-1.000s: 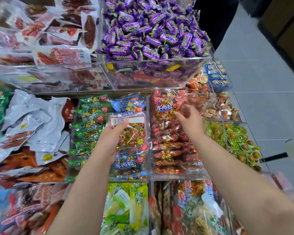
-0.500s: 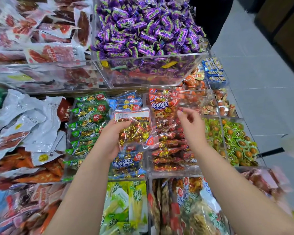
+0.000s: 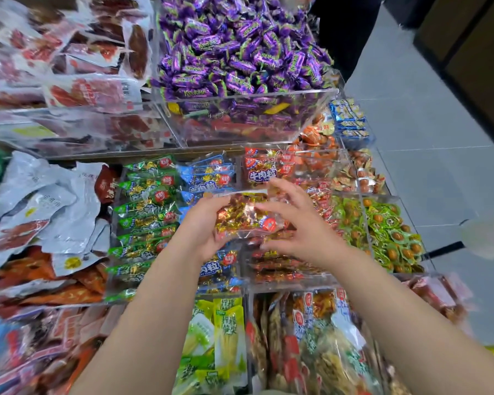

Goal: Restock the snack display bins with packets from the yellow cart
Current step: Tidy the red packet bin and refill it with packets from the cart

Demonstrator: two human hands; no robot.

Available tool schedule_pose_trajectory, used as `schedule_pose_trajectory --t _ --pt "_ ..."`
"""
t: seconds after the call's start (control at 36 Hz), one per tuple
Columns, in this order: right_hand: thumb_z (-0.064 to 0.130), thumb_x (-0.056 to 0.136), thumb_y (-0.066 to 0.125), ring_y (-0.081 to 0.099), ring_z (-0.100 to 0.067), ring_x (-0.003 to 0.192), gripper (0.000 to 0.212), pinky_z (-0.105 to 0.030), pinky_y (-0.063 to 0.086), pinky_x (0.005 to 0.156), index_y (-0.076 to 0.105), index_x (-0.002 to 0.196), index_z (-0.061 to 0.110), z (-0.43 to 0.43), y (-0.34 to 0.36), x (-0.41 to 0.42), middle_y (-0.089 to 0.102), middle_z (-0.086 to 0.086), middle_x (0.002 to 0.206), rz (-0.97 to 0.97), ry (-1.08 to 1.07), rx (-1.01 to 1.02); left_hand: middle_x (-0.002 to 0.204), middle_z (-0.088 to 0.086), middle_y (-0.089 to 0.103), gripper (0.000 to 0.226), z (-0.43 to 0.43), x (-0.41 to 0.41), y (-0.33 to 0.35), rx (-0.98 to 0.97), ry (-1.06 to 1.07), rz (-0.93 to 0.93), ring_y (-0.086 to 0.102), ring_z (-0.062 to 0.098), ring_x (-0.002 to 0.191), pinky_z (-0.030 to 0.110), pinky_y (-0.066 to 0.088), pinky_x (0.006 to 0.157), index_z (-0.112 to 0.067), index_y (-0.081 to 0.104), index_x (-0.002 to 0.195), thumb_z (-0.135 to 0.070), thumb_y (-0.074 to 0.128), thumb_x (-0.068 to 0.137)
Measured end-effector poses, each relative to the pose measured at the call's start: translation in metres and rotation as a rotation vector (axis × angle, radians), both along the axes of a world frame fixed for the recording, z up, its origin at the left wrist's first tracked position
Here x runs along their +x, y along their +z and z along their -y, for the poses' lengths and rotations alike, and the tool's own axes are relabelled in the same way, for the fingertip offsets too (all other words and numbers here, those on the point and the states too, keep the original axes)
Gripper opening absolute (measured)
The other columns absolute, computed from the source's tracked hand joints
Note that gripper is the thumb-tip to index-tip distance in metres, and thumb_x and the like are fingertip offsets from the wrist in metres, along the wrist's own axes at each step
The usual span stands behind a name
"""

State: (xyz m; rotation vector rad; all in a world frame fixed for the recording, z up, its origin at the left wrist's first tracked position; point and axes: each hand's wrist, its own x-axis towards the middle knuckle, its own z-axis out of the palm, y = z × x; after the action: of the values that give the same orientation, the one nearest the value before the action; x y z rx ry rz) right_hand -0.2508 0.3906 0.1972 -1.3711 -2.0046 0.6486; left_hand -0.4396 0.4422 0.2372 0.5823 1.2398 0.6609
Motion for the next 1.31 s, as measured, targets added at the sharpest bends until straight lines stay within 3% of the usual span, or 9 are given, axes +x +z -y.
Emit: schedule_pose_trajectory --t 0.11,0.19,0.28,0.36,0.5,0.64,0.75,0.92,1.31 --pt "0.022 0.078 0.072 0.048 -0.003 0.122 0.037 -0.023 0.035 0.106 0.062 0.112 0.035 -0.006 0.000 0.003 0.055 0.019 0.123 -0.134 -0.132 0.052 0.100 0.013 0.072 0.035 0.000 0.007 0.006 0.051 -0.084 -0.061 0.072 0.023 0.088 0.032 0.059 0.070 -0.004 0.057 0.116 -0.033 0.042 0.102" --pt "0.020 0.081 0.071 0.057 0.015 0.088 0.035 -0.005 0.045 0.073 0.060 0.102 0.046 -0.008 0.000 0.012 0.063 0.033 0.092 -0.420 -0.242 -0.188 0.104 0.008 0.068 0.034 -0.005 0.005 0.000 0.242 -0.126 -0.413 0.067 0.021 0.088 0.030 0.056 0.068 -0.017 0.059 0.102 -0.044 0.038 0.101" --pt "0.032 0.082 0.069 0.061 0.003 0.089 0.025 -0.012 0.049 0.072 0.062 0.102 0.046 -0.016 -0.009 0.027 0.065 0.020 0.096 -0.461 -0.358 -0.331 0.113 -0.010 0.060 0.025 -0.005 -0.002 -0.019 0.584 -0.166 -0.733 0.058 0.011 0.100 0.024 0.044 0.075 -0.027 0.057 0.107 -0.048 0.047 0.095" --pt "0.027 0.085 0.066 0.068 -0.009 0.086 0.022 -0.024 0.056 0.078 0.062 0.105 0.032 -0.030 -0.017 0.038 0.064 0.006 0.094 -0.677 -0.420 -0.503 0.150 0.003 0.039 0.069 -0.011 -0.006 -0.045 0.735 -0.385 -1.129 0.024 0.026 0.143 0.043 0.023 0.114 -0.018 0.040 0.142 -0.058 0.054 0.088" --pt "0.015 0.088 0.062 0.064 -0.019 0.088 0.016 -0.033 0.055 0.080 0.061 0.104 0.015 -0.054 -0.008 0.055 0.062 -0.007 0.102 -0.751 -0.445 -0.559 0.162 0.011 -0.004 0.109 -0.011 0.003 -0.065 0.681 -0.740 -1.442 -0.011 0.029 0.148 0.050 -0.008 0.116 -0.021 0.002 0.154 -0.086 0.037 0.074" --pt "0.011 0.076 0.068 0.059 -0.014 0.073 0.032 -0.027 0.052 0.062 0.062 0.107 0.017 -0.057 0.009 0.067 0.062 0.003 0.080 -0.800 -0.273 -0.651 0.154 -0.001 0.031 0.080 -0.010 0.008 -0.051 0.777 -0.343 -0.895 0.023 0.017 0.143 0.040 0.023 0.117 -0.027 0.027 0.150 -0.063 0.055 0.084" --pt "0.021 0.064 0.073 0.058 -0.025 0.081 0.049 -0.033 0.055 0.067 0.064 0.112 0.017 -0.052 0.014 0.063 0.054 -0.016 0.098 -0.744 -0.076 -0.756 0.110 -0.020 0.065 0.040 -0.015 0.017 -0.019 0.655 -0.248 -0.438 0.059 -0.011 0.094 0.018 0.049 0.081 -0.036 0.062 0.112 -0.060 0.060 0.080" --pt "0.027 0.070 0.069 0.060 -0.011 0.065 0.022 -0.024 0.053 0.053 0.075 0.091 0.031 -0.042 0.012 0.044 0.064 0.000 0.084 -0.782 -0.091 -0.689 0.102 0.009 0.071 0.012 -0.020 0.023 -0.008 0.430 -0.251 -0.247 0.066 0.032 0.100 0.047 0.057 0.085 -0.019 0.070 0.089 -0.031 0.066 0.088" --pt "0.027 0.087 0.064 0.071 -0.022 0.083 0.014 -0.032 0.056 0.062 0.075 0.085 0.018 -0.031 -0.007 0.021 0.074 -0.009 0.092 -1.210 -0.553 -0.582 0.061 -0.011 0.066 0.023 -0.003 0.030 -0.025 0.520 -0.070 -0.154 0.067 0.004 0.065 0.023 0.057 0.062 -0.022 0.061 0.069 -0.014 0.064 0.091"
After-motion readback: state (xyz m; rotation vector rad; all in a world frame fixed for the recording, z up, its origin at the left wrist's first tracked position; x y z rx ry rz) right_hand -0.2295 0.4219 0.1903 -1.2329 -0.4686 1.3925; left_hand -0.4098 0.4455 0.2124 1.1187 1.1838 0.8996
